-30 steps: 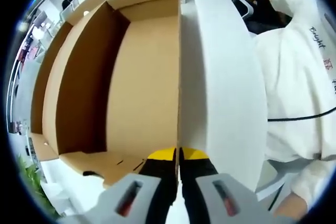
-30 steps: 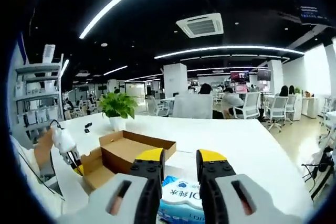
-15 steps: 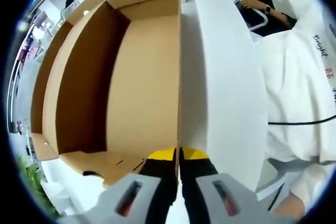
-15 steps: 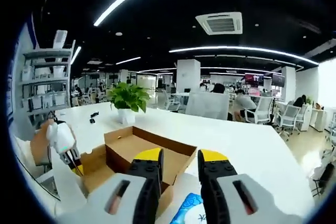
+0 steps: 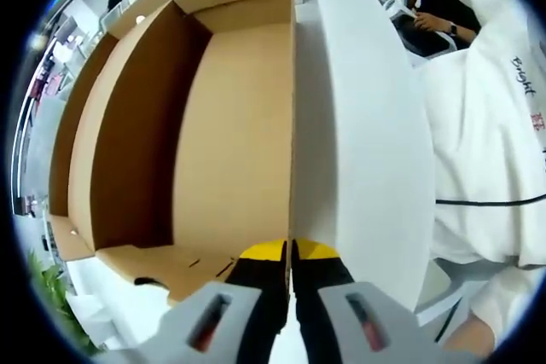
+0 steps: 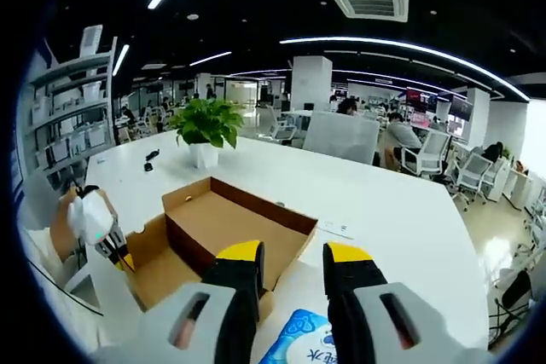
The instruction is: Operate the shoe box by opening the lid, removing the specified soft item, and placing it in the target area until the item is outside and the box remains undamaged.
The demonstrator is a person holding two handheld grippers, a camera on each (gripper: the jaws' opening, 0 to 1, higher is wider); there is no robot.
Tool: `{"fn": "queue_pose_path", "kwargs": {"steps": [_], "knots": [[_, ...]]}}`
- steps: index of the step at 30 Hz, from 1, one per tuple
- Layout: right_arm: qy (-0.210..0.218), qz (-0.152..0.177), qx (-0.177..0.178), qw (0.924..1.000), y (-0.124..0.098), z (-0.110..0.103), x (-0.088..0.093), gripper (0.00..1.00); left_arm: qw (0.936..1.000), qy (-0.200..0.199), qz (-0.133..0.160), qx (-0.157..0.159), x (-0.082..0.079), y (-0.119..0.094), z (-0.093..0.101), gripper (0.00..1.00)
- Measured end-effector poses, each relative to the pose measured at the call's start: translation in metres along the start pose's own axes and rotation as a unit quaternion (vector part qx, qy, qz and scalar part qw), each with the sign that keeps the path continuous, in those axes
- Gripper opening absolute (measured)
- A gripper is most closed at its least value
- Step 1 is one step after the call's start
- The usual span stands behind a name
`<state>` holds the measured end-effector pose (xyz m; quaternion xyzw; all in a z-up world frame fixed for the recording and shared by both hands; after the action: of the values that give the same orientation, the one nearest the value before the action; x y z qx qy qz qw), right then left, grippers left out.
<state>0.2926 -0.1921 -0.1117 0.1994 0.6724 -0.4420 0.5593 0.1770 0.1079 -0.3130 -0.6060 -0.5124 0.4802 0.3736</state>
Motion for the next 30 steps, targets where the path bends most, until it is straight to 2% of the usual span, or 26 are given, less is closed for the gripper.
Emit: {"fn": "queue_pose_path", "kwargs": {"steps": [5, 6, 9, 11, 17, 21, 23, 24, 27, 30], "knots": [[0.021, 0.012, -0.012, 0.9996, -0.001, 0.003, 0.003, 0.28, 1.0000, 0.001, -0.004, -0.001, 0.001, 0.000, 0.000, 0.01], [0.013, 0.006, -0.013, 0.9998, -0.001, 0.003, 0.003, 0.27, 1.0000, 0.001, -0.004, -0.001, 0.001, 0.000, 0.000, 0.01], [-0.005, -0.015, -0.018, 0.9997, 0.001, -0.002, 0.004, 0.16, 1.0000, 0.000, -0.004, -0.001, 0.001, 0.000, -0.001, 0.01], [0.011, 0.001, -0.032, 0.9994, 0.004, -0.009, -0.002, 0.20, 1.0000, 0.000, -0.005, -0.002, 0.002, 0.001, -0.001, 0.01], [-0.006, -0.010, -0.030, 0.9995, 0.012, -0.014, -0.006, 0.23, 1.0000, 0.002, -0.005, -0.002, 0.002, 0.001, -0.001, 0.01], [-0.009, -0.022, -0.018, 0.9996, 0.019, -0.005, -0.009, 0.27, 1.0000, 0.003, -0.005, -0.001, 0.002, 0.001, -0.001, 0.01], [-0.008, -0.024, -0.010, 0.9996, 0.020, -0.001, -0.010, 0.19, 1.0000, 0.004, -0.004, -0.001, 0.002, 0.001, -0.001, 0.01], [-0.008, -0.031, -0.009, 0.9994, 0.021, 0.001, -0.009, 0.19, 1.0000, 0.004, -0.004, -0.001, 0.002, 0.001, -0.001, 0.01], [-0.008, -0.052, -0.005, 0.9986, 0.025, 0.008, -0.007, 0.24, 1.0000, 0.006, -0.003, 0.000, 0.002, 0.001, -0.001, 0.01], [-0.007, -0.050, 0.004, 0.9987, 0.030, 0.022, -0.010, 0.25, 1.0000, 0.008, 0.001, -0.001, 0.002, 0.001, -0.001, 0.01]]}}
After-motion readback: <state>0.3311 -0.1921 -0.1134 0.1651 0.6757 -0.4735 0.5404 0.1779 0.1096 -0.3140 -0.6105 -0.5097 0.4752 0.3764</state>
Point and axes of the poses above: the point that each gripper's makers call its tool centre point, and the gripper's own axes: y roughly forward along the fingers, z roughly to its right, x roughly out of its underside, the point moved 1 cm from there along -y, roughly backward along the fingers, and after that the axes turned 10 degrees about -x, right-handed, at the moved point
